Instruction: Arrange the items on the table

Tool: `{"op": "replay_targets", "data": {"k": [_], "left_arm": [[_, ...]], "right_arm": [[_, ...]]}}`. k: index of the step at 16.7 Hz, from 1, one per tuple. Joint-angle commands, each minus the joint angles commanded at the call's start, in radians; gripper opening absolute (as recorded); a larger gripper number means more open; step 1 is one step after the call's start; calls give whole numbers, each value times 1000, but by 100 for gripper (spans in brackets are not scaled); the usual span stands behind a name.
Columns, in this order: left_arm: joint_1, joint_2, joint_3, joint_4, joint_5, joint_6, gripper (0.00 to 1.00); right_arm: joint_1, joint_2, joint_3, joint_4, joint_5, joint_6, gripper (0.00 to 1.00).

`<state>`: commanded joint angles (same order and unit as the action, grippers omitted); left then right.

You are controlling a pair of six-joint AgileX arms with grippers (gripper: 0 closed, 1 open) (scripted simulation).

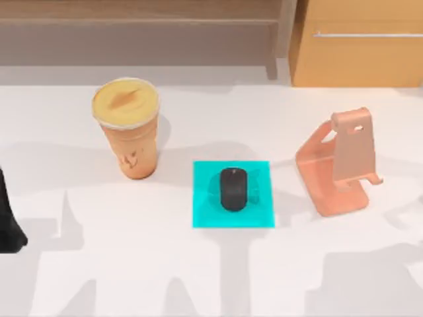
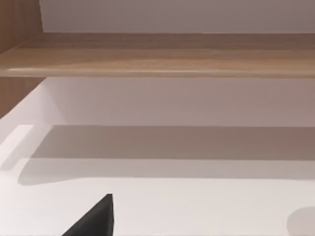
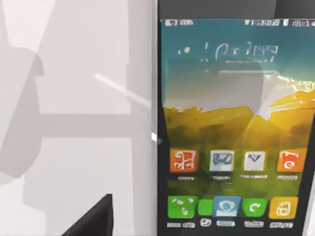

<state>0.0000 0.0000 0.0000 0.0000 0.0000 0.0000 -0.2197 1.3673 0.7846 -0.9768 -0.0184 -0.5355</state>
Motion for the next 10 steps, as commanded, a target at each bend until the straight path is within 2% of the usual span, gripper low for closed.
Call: {"op": "replay_targets", "data": {"k": [5, 10], "left_arm": [[0, 0, 0, 0, 0, 0, 100], [0, 0, 0, 0, 0, 0, 100]], "right_arm": [[4, 11, -6, 14, 1, 2, 100], [6, 89, -94, 185, 0, 8, 100]]}}
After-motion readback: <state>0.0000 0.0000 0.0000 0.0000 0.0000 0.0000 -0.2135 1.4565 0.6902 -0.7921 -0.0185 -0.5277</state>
